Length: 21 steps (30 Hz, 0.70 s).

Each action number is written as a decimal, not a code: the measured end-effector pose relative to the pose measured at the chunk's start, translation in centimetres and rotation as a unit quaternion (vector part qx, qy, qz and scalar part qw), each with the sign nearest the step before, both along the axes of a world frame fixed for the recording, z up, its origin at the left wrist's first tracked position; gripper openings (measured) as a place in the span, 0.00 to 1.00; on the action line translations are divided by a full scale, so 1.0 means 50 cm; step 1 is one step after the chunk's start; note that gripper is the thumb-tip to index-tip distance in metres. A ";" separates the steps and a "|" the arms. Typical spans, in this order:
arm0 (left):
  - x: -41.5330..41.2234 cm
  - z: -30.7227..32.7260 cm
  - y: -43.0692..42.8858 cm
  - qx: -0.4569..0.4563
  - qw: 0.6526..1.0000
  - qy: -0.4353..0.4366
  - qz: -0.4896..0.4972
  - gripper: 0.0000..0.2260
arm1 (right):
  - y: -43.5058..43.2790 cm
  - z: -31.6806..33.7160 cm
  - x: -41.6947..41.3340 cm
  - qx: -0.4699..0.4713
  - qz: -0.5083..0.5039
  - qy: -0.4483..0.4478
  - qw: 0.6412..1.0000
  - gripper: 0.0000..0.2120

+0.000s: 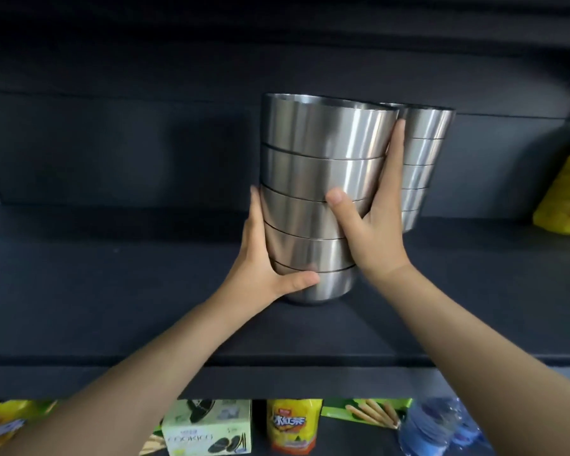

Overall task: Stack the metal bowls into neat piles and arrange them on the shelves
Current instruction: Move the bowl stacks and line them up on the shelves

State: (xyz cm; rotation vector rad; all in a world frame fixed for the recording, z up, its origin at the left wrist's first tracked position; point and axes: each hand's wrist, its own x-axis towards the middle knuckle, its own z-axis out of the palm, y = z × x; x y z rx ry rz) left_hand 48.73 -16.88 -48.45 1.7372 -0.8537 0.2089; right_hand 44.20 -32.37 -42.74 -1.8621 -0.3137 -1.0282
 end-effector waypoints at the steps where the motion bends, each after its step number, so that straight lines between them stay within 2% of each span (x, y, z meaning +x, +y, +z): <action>1: 0.010 0.000 -0.002 0.001 1.000 -0.004 -0.001 0.55 | 0.000 0.000 0.008 0.003 -0.003 -0.002 1.000 0.49; 7: 0.024 0.001 -0.002 0.027 1.000 -0.014 0.008 0.54 | -0.004 0.009 0.016 -0.017 -0.002 0.016 1.000 0.53; 15: -0.007 0.008 0.017 0.102 0.994 -0.018 0.041 0.53 | -0.025 -0.001 -0.037 -0.065 0.028 0.156 0.985 0.57; 17: -0.010 0.007 0.023 0.114 0.993 -0.019 0.034 0.55 | -0.025 -0.018 -0.053 -0.074 0.028 0.178 0.981 0.57; 21: -0.010 0.011 0.030 0.112 0.994 -0.001 0.014 0.54 | -0.026 -0.040 -0.064 -0.071 0.029 0.203 0.976 0.56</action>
